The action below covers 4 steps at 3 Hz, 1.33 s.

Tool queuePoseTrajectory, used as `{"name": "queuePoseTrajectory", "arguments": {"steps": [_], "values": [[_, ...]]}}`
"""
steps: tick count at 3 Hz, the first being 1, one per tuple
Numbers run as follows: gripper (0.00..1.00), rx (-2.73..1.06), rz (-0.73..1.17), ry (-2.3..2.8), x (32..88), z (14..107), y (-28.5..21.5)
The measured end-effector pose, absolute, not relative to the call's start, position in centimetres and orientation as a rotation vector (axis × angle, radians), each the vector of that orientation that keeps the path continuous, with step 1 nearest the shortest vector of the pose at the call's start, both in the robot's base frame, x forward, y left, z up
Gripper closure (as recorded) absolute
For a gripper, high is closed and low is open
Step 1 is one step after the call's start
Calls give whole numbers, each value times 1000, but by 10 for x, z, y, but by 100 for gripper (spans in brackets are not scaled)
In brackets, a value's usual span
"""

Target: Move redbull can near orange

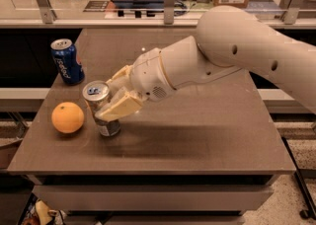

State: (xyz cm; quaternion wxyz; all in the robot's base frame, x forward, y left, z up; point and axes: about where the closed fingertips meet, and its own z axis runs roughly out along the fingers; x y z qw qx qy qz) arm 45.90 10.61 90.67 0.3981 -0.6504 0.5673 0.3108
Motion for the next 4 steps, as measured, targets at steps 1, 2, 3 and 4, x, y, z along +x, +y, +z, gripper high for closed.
{"name": "queuePoseTrajectory", "arguments": {"steps": [1,2,3,4], "values": [[36,-1652,785,1432,457,908,108],[12,-1656,783,1428,455,910,110],[0,-1661,781,1424,454,911,111],[0,-1661,781,1424,454,911,111]]}}
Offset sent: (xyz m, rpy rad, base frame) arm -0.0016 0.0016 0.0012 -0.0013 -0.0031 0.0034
